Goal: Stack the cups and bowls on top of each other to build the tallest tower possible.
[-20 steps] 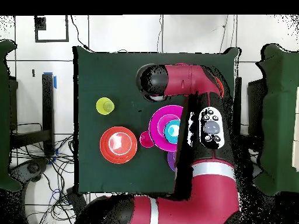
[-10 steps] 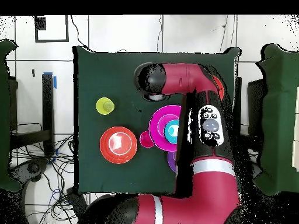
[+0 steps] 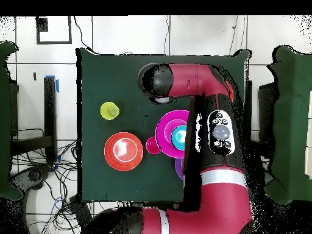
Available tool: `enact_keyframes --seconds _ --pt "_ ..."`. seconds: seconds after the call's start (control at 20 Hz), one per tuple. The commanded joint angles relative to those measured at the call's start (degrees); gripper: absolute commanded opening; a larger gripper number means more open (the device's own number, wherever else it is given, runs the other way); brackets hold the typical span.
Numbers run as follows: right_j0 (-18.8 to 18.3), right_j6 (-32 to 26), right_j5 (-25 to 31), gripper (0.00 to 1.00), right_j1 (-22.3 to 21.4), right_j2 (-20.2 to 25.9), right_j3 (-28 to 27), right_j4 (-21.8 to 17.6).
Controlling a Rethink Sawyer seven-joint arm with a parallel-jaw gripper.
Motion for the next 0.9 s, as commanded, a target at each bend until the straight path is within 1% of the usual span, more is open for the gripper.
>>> enact_keyframes --seconds 0.05,0.3,0.4,0.6,0.9 --pt "0.6 -7.9 -3.6 1.00 -0.9 2.0 3.6 -6.4" --pt "1.2 -6.7 -5.6 1.00 -1.0 0.7 3.8 -8.0" --pt "1.3 -6.5 -5.6 1.00 -0.9 0.5 3.5 -8.5" --pt "1.7 -7.9 -5.1 1.00 0.1 0.4 2.1 -10.6" --pt "0.5 -6.2 -10.8 1.00 1.8 1.2 2.7 -12.6"
